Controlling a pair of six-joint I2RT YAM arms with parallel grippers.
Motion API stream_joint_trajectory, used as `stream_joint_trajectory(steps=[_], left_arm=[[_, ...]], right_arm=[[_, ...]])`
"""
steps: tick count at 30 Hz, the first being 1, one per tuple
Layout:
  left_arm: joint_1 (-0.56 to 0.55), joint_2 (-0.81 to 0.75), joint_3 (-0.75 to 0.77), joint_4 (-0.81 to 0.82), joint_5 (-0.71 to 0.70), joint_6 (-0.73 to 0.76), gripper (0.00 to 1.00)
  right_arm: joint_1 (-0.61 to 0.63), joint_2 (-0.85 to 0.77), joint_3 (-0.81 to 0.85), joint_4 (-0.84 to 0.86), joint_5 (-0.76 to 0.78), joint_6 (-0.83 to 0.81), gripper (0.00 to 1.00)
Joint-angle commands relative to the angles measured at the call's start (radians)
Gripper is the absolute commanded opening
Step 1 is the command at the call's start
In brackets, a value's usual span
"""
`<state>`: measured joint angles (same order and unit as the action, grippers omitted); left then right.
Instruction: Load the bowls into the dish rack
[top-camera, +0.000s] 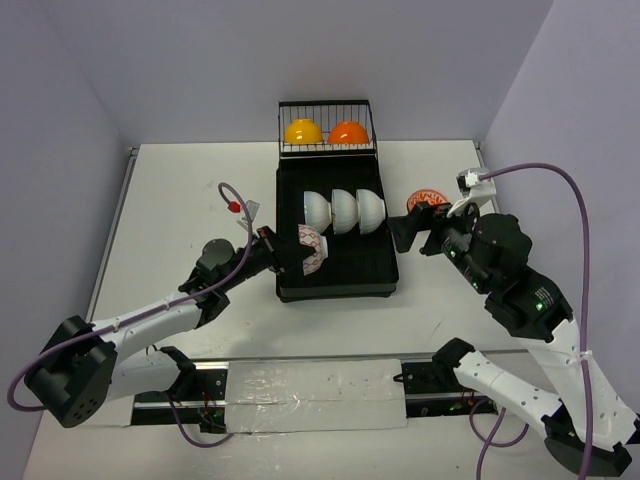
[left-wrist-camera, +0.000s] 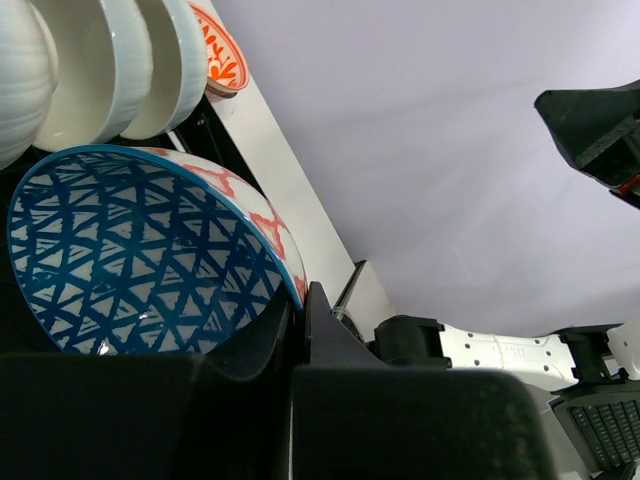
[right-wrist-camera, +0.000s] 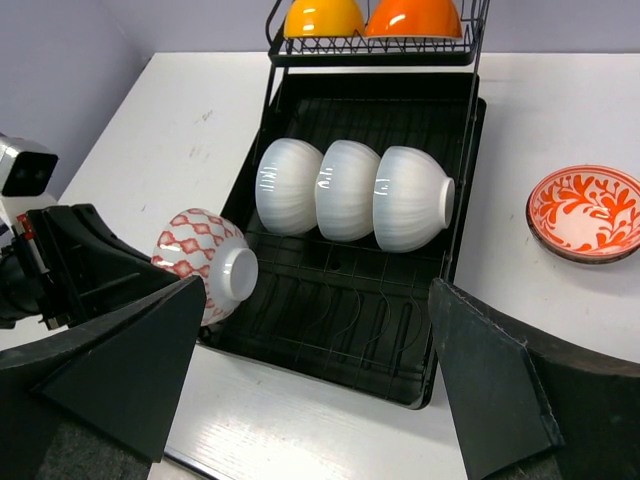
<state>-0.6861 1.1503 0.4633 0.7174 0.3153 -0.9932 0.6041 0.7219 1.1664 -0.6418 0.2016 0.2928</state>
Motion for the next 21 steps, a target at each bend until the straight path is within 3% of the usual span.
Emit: stream_joint_trajectory(steps=[1, 21], left_arm=[[0.01, 0.008, -0.005, 0.123, -0.004, -0.013, 0.0], [0.023, 0.149, -0.035, 0.243, 0.056, -0.035, 0.0]], right_arm=[[-0.004, -0.022, -0.016, 0.041, 0.013, -0.018, 1.0], [-0.004, -0.045, -0.039, 0.03, 0.01, -0.035, 1.0]])
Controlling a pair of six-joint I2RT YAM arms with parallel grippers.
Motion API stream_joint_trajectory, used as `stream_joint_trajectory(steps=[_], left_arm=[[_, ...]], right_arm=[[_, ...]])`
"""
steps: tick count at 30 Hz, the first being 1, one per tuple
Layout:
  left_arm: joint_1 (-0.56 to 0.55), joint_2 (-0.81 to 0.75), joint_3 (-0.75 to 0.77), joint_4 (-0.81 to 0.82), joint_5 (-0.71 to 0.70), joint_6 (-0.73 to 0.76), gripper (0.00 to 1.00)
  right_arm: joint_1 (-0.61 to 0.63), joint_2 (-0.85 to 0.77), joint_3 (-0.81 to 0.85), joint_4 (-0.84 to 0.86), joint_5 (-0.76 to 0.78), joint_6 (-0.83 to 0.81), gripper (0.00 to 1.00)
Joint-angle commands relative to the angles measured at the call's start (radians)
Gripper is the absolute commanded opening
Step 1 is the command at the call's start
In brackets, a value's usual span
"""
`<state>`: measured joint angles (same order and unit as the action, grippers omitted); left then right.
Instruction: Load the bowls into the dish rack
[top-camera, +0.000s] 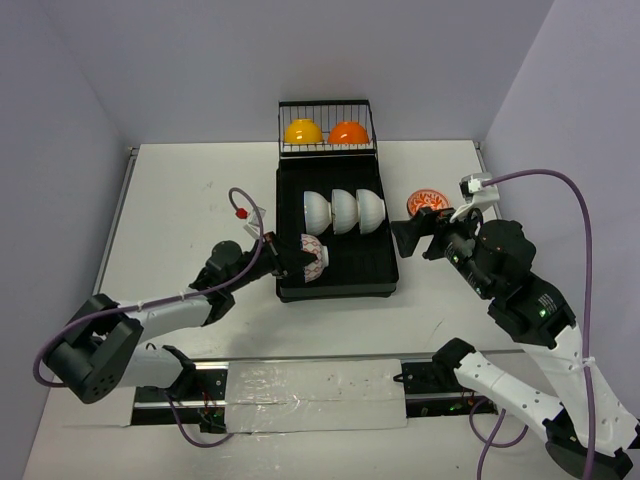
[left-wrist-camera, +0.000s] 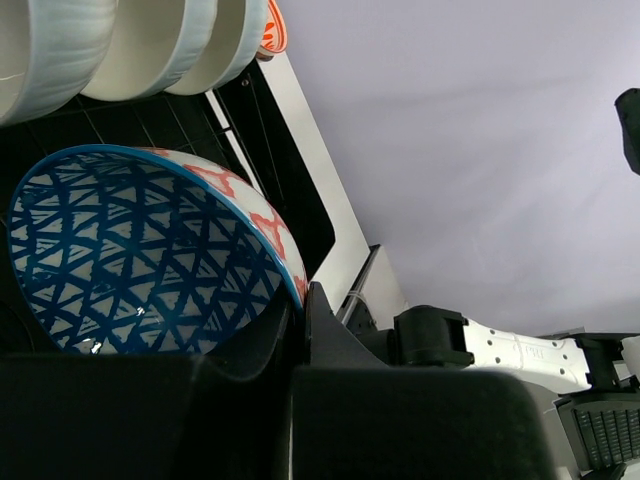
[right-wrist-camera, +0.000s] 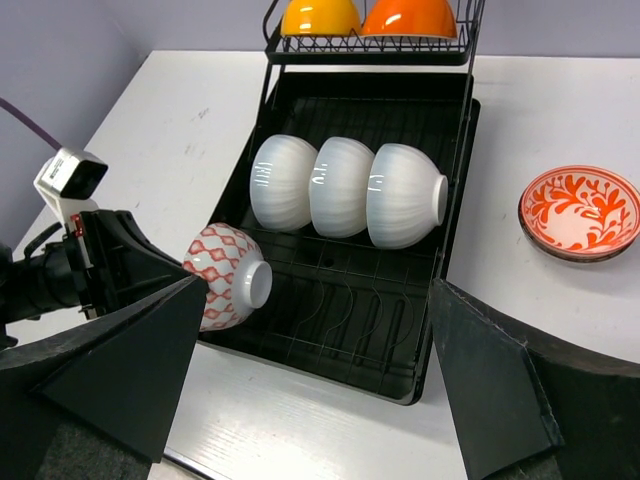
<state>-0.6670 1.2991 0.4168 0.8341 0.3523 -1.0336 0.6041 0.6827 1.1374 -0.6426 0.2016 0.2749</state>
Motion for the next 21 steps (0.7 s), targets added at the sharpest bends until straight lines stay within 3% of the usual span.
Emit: stream_joint_trajectory(steps=[1, 10, 21], left_arm=[[0.006, 0.006, 0.01, 0.129, 0.02, 0.006, 0.0], [0.017, 0.075, 0.005, 0.214, 0.042, -0.019, 0.0], [0.043, 0.049, -0.033, 0.139, 0.004, -0.02, 0.0]], right_arm=[[-0.004, -0.006, -0.011, 0.031, 0.009, -0.02, 1.0], [-0.004, -0.003, -0.018, 0.04, 0.004, -0.026, 1.0], [-0.004, 0.006, -0.019, 0.043, 0.013, -0.032, 1.0]])
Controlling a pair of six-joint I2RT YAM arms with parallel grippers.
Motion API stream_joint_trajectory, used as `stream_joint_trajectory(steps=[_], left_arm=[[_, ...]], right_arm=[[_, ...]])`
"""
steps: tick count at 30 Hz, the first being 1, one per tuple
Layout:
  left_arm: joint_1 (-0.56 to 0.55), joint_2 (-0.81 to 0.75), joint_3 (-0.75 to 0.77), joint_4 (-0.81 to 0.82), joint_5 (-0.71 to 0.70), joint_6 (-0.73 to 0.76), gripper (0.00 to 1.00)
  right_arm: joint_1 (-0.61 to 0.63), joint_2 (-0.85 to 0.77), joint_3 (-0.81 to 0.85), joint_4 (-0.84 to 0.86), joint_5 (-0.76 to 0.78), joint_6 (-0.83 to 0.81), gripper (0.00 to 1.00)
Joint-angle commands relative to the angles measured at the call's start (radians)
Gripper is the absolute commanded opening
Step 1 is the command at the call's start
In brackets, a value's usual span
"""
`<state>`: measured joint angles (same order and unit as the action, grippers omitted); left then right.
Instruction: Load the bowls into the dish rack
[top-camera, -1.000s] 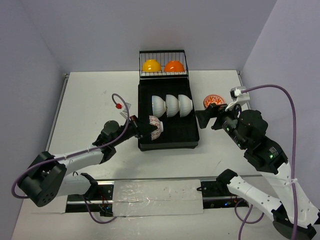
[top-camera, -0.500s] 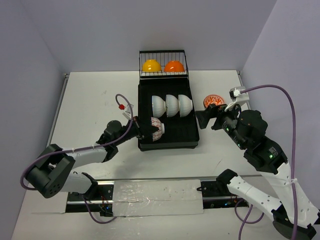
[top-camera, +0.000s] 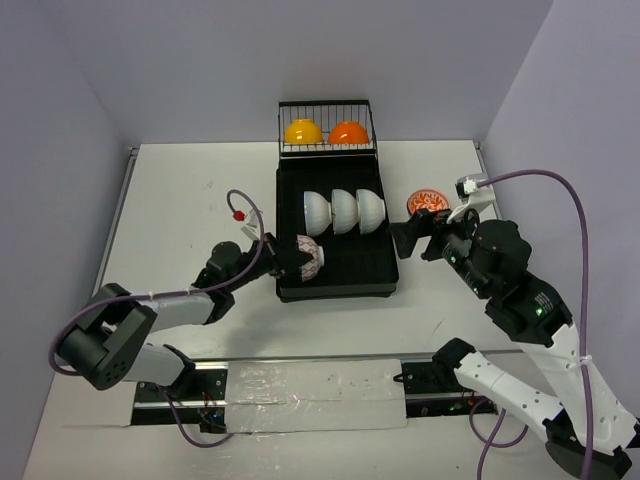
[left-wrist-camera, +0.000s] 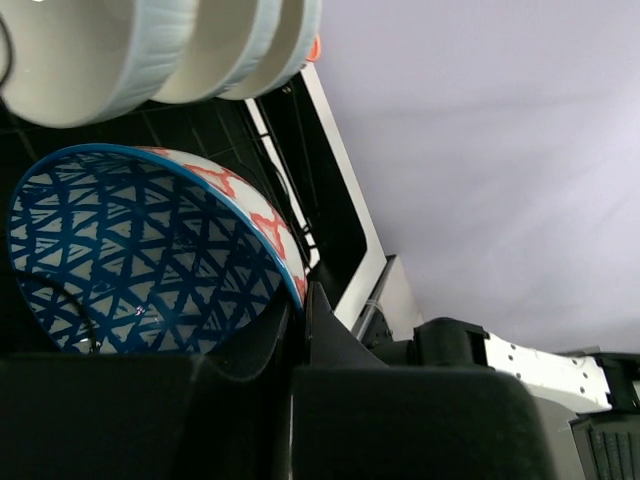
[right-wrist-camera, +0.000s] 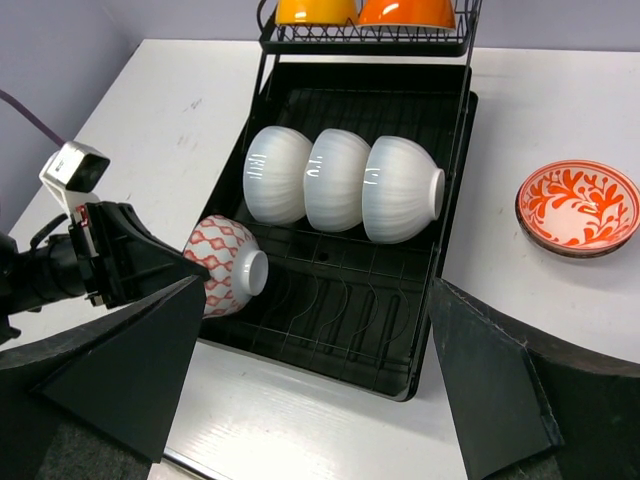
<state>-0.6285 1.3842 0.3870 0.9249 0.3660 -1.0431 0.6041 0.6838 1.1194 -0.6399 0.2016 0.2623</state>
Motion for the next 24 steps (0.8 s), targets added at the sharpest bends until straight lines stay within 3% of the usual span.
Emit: stream_joint_trajectory(steps=[1, 3, 6, 9, 10, 13, 20, 24], left_arm=[[0.004, -0.042, -0.007, 0.032, -0.012, -0.006, 0.0], [0.004, -0.06, -0.011, -0.004, -0.024, -0.002, 0.0], [0.007, -0.086, 0.0, -0.081, -0.032, 0.018, 0.08], [0.007, -0.122, 0.033, -0.202, -0.056, 0.051, 0.24], [0.007, -0.131, 0.053, -0.237, -0.065, 0.061, 0.33], [0.007, -0.177, 0.091, -0.366, -0.099, 0.103, 0.47], [0.007, -0.286, 0.167, -0.581, -0.15, 0.173, 0.71], [0.007, -0.352, 0.245, -0.762, -0.214, 0.239, 0.85]], right_arm=[[-0.004, 0.006, -0.001, 0.04, 0.015, -0.021, 1.0], [-0.004, 0.011, 0.0, 0.043, 0.016, -0.021, 1.0], [-0.004, 0.017, 0.0, 0.049, 0.019, -0.017, 1.0], [-0.004, 0.023, -0.001, 0.055, 0.03, -0.009, 1.0], [-0.004, 0.028, -0.001, 0.055, 0.035, -0.002, 1.0], [-0.004, 0.042, 0.005, 0.052, 0.05, 0.015, 1.0], [-0.007, 0.106, 0.02, 0.005, 0.151, 0.09, 1.0], [-0.068, 0.178, 0.051, -0.056, 0.19, 0.158, 0.99]])
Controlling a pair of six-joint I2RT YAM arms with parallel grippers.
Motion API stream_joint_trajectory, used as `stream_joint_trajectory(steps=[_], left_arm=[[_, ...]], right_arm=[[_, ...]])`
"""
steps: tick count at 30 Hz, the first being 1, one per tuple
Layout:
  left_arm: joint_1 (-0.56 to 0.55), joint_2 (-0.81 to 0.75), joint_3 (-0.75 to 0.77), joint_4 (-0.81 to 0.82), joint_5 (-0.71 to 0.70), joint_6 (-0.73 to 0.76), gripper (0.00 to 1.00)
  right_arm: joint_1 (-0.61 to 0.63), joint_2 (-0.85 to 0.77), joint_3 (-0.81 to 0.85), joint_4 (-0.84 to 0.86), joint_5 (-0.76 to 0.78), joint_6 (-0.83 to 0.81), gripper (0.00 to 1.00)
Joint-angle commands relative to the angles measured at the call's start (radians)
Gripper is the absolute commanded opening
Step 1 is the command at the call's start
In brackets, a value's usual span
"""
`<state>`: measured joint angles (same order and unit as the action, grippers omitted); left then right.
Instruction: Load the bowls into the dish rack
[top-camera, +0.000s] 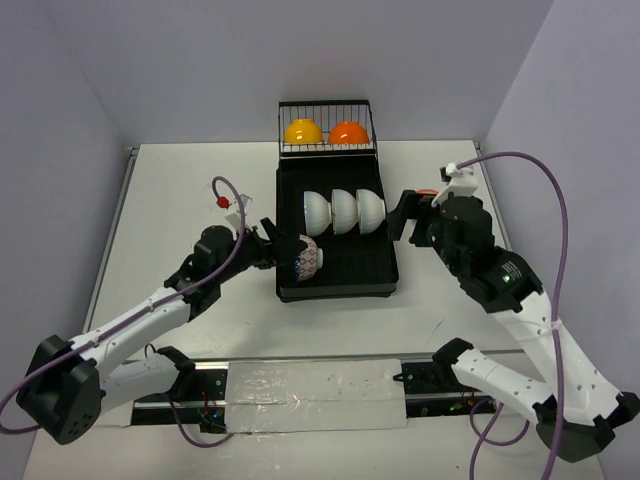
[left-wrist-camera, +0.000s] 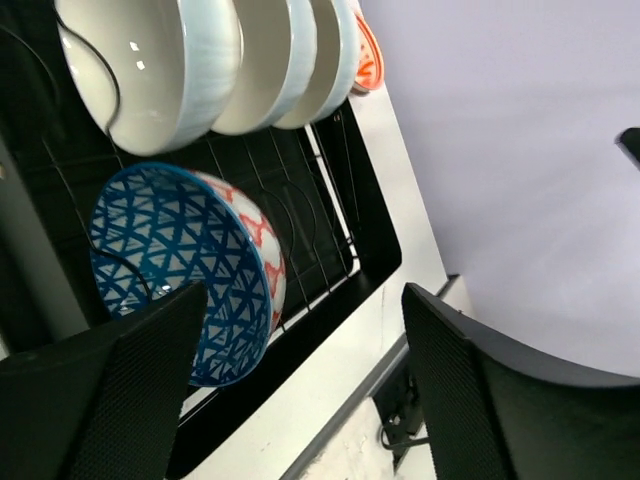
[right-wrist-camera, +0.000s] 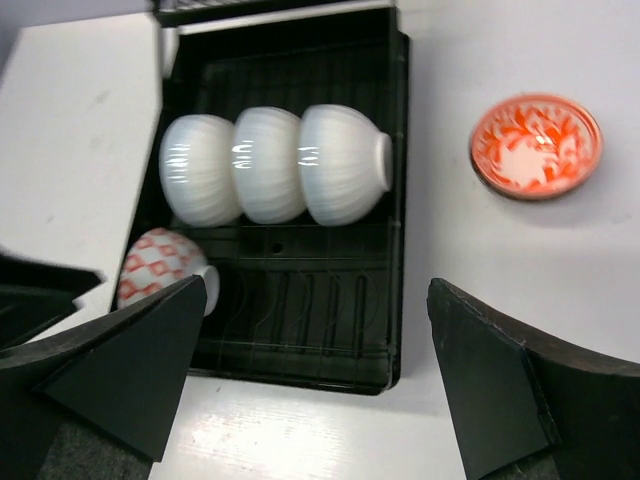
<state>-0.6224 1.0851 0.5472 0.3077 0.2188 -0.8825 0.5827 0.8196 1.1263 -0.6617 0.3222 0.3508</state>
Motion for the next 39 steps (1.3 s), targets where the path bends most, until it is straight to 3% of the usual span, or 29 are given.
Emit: stream_joint_trajectory(steps=[1, 6, 12, 17, 23, 31, 39], left_arm=[[0.001, -0.079, 0.106, -0.188, -0.085, 0.094, 0.87], [0.001, -0.135, 0.258, -0.517, -0.298, 0.209, 0.99], [0.001, -0.177, 0.349, -0.725, -0.481, 0.378, 0.99], [0.001, -0.249, 0.304, -0.723, -0.489, 0.459, 0.99], [0.001, -0.301, 0.258, -0.707, -0.426, 0.497, 0.99], [0.001, -0.301, 0.264, -0.743, -0.426, 0.548, 0.99], [0.003, -0.315, 0.264, -0.762, -0.406, 0.574, 0.99]], right_arm=[[-0.067, 0.077, 0.05, -0.045, 0.064, 0.097, 0.98], [-0.23, 0.223, 0.052, -0.085, -0.008, 0.168, 0.92], [-0.45, 0.393, 0.021, -0.013, -0.051, 0.247, 0.89], [-0.601, 0.547, 0.044, 0.063, -0.078, 0.255, 0.8], [-0.684, 0.752, 0.135, 0.108, -0.095, 0.234, 0.71], [-0.701, 0.855, 0.204, 0.165, -0.11, 0.205, 0.51], [-0.701, 0.938, 0.234, 0.186, -0.098, 0.169, 0.46]])
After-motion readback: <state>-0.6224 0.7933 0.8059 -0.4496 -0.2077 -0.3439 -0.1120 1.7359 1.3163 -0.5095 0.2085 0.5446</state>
